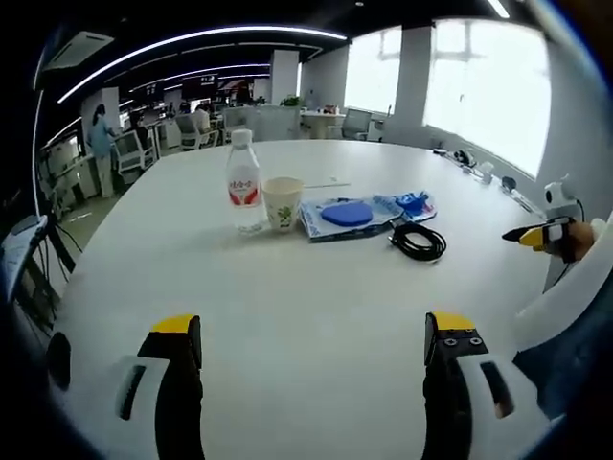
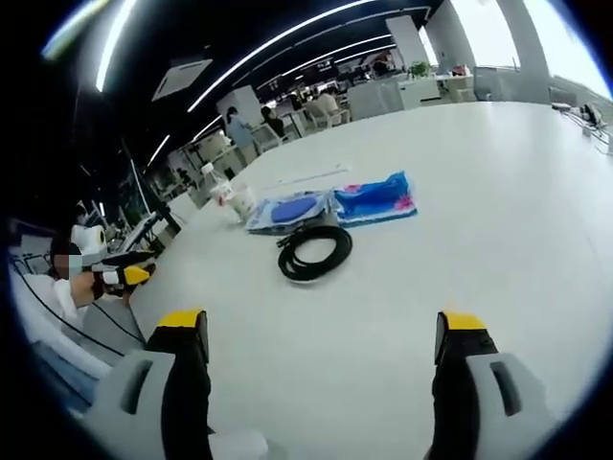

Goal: Arrange the tabletop items into an orderly group along one side of the table until the central work area is clear of visible clutter.

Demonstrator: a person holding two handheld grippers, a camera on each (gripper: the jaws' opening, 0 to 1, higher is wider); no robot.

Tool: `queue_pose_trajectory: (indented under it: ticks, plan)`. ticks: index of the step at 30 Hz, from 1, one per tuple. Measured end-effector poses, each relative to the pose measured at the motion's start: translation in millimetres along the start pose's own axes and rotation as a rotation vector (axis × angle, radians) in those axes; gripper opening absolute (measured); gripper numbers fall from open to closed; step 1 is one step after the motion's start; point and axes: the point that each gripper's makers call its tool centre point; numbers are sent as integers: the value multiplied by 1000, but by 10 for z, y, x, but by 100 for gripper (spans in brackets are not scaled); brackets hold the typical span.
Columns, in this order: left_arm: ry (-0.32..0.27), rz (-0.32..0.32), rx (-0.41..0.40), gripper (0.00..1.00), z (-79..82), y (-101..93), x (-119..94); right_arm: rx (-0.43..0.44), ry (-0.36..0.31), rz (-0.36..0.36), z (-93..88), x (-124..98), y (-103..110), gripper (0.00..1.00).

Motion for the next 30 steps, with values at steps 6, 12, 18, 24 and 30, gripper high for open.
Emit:
queue_pose_trajectory:
  ticks: [6, 12, 18, 24, 30]
  plan:
    - [-15, -4, -12, 100, 11, 10, -11, 2, 0, 10, 26, 42, 52, 97]
    - [-19, -9, -7, 100, 31, 44, -3, 2, 5, 8, 33, 86, 58, 97]
    - [-15, -15, -6, 100, 24, 70, 22, 4, 0, 3, 50, 97, 53, 96]
    - [-7, -21, -4, 100, 10, 65, 57, 6, 3, 1, 46, 97, 60, 96]
    - [8, -20, -14, 100, -29, 67, 94, 11, 2, -2, 46, 100, 42, 96]
Point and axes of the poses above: the point that each gripper's makers call its tool centre point, and the gripper's own axes: x roughly forward along the fingers, y roughly to its left, z roughly out of its top, and after that the axes turned 2 degrees about -x, right-handed
